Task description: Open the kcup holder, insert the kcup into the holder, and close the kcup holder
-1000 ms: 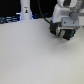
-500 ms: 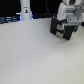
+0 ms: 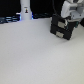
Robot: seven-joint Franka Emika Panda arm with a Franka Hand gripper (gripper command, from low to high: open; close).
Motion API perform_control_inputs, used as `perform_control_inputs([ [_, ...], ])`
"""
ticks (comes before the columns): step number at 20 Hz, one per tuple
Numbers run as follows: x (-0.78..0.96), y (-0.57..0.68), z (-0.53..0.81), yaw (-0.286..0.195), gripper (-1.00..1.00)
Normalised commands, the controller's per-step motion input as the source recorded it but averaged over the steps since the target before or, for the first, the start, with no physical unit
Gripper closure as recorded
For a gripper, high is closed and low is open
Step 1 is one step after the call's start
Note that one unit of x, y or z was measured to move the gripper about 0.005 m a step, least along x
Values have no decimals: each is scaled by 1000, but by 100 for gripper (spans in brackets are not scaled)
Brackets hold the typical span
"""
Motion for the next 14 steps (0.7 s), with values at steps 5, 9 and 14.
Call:
perform_control_inputs([
  [5,-179,441,606,9,-100],
  [9,-328,411,146,29,-100],
  [14,108,140,558,0,-100],
])
